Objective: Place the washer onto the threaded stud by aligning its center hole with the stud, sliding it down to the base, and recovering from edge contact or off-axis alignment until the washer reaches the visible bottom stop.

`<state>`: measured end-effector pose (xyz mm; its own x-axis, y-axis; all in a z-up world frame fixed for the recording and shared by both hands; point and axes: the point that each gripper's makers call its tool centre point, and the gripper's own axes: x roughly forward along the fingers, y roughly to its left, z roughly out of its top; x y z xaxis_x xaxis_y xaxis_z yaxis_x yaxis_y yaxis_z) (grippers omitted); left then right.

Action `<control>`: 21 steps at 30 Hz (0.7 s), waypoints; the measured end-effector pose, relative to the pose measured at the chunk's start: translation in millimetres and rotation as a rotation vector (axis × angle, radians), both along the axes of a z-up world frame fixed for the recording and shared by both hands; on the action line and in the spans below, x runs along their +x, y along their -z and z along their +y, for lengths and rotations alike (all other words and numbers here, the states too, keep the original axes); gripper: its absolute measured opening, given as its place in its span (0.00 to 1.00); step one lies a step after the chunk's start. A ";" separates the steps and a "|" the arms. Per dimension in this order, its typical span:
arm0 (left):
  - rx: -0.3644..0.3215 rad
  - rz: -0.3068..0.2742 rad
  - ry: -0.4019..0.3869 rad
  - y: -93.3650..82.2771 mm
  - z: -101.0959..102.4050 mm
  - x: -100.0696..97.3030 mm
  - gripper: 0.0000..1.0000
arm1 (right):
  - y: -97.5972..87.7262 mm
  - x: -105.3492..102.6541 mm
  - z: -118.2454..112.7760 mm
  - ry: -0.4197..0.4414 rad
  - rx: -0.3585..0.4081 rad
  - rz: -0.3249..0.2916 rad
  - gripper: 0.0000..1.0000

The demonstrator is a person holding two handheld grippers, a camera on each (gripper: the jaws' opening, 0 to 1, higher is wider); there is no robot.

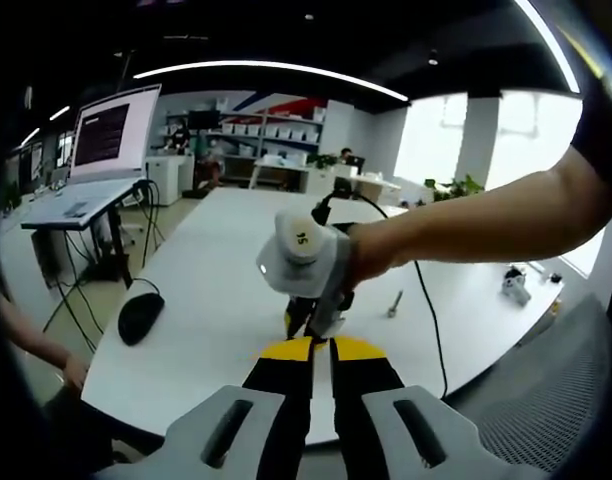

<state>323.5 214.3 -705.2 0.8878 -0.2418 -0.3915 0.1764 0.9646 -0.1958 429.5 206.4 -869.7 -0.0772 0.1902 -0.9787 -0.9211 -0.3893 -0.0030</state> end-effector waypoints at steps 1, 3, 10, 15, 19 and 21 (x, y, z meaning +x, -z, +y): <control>0.000 0.000 0.000 0.0 0.0 0.0 0.04 | -0.1 0.3 0.4 0.004 0.005 0.003 0.22; 0.001 0.000 0.000 0.0 0.0 0.1 0.04 | -1.9 1.9 -1.9 0.018 0.009 0.003 0.22; 0.001 0.000 0.001 -0.2 -0.4 0.0 0.04 | -20.0 -1.6 -5.6 0.038 0.035 0.042 0.22; 0.002 -0.001 0.002 -0.1 -0.6 -0.4 0.04 | -32.2 1.9 -12.1 0.036 0.035 0.031 0.22; 0.002 -0.001 0.003 -0.1 -0.7 -0.5 0.04 | -46.1 7.2 -15.8 0.023 0.035 0.010 0.22; 0.002 -0.002 0.003 -0.2 -0.8 -0.4 0.04 | -52.2 10.6 -16.1 0.021 0.041 0.006 0.22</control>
